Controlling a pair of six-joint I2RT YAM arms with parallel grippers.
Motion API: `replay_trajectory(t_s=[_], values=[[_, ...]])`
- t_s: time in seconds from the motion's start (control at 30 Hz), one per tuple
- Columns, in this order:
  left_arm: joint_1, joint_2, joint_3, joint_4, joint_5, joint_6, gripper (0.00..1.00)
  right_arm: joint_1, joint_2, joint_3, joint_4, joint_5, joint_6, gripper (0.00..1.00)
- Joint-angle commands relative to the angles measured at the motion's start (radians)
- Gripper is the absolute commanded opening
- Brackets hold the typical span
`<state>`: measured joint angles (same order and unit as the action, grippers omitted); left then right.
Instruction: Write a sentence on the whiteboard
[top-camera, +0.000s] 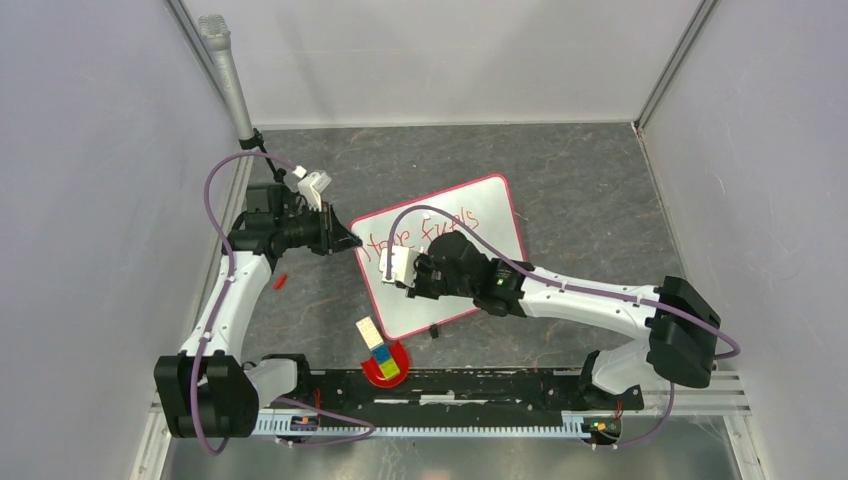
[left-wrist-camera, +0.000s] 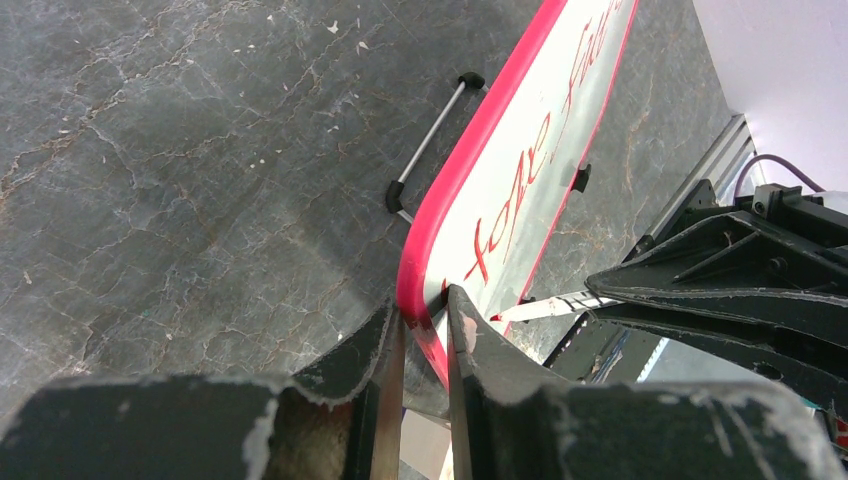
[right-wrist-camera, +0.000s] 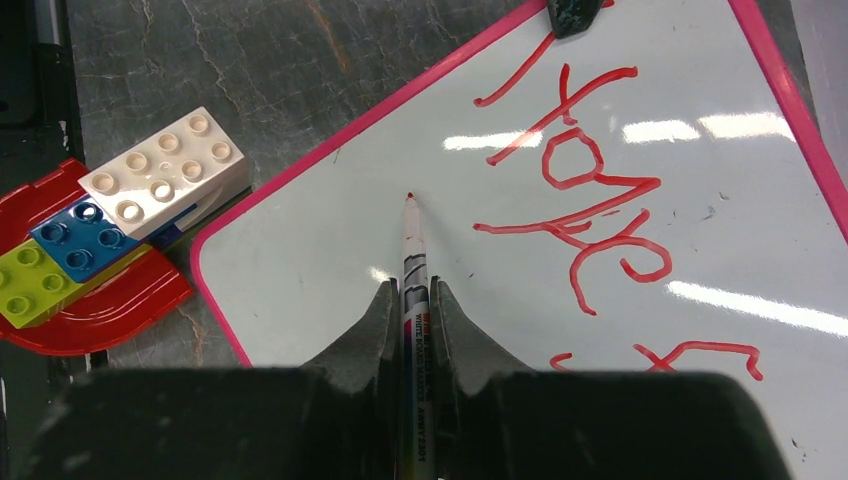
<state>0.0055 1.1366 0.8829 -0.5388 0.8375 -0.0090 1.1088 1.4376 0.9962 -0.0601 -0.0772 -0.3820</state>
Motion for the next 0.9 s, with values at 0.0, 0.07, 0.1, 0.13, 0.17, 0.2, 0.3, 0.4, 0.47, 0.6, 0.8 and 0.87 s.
replay_trajectory(t_s=[0.0, 0.07, 0.1, 0.13, 0.17, 0.2, 0.3, 0.4, 0.47, 0.6, 0.8, 0.87], values=[[-0.008, -0.021, -0.018, -0.010, 0.037, 0.037, 0.02, 0.005, 0.000, -0.009, 0.041, 0.014, 0.003, 0.00], [-0.007, -0.022, -0.018, -0.010, 0.036, 0.037, 0.02, 0.005, -0.005, -0.023, 0.035, 0.012, 0.003, 0.00], [-0.008, -0.024, -0.019, -0.010, 0.036, 0.037, 0.02, 0.006, -0.006, -0.031, 0.032, 0.011, 0.004, 0.00], [-0.007, -0.024, -0.019, -0.010, 0.034, 0.038, 0.02, 0.007, -0.009, -0.038, 0.030, 0.010, 0.005, 0.00], [-0.007, -0.024, -0.021, -0.010, 0.035, 0.038, 0.02, 0.008, -0.012, -0.044, 0.028, 0.009, 0.005, 0.00], [-0.008, -0.024, -0.021, -0.009, 0.035, 0.038, 0.02, 0.010, -0.015, -0.050, 0.026, 0.009, 0.005, 0.00], [-0.007, -0.023, -0.021, -0.009, 0.034, 0.037, 0.03, 0.017, -0.018, -0.071, 0.020, 0.005, 0.008, 0.00], [-0.007, -0.025, -0.021, -0.008, 0.034, 0.037, 0.02, 0.029, -0.022, -0.096, 0.020, -0.003, 0.010, 0.00], [-0.007, -0.025, -0.022, -0.007, 0.032, 0.037, 0.02, 0.039, -0.022, -0.112, 0.021, -0.008, 0.012, 0.00], [-0.007, -0.028, -0.022, -0.008, 0.033, 0.039, 0.02, 0.061, -0.024, -0.137, 0.020, -0.011, 0.012, 0.00], [-0.007, -0.028, -0.022, -0.007, 0.033, 0.037, 0.02, 0.066, -0.020, -0.115, 0.018, 0.002, 0.008, 0.00], [-0.007, -0.029, -0.022, -0.007, 0.032, 0.036, 0.02, 0.067, -0.021, -0.104, 0.019, 0.012, 0.008, 0.00]])
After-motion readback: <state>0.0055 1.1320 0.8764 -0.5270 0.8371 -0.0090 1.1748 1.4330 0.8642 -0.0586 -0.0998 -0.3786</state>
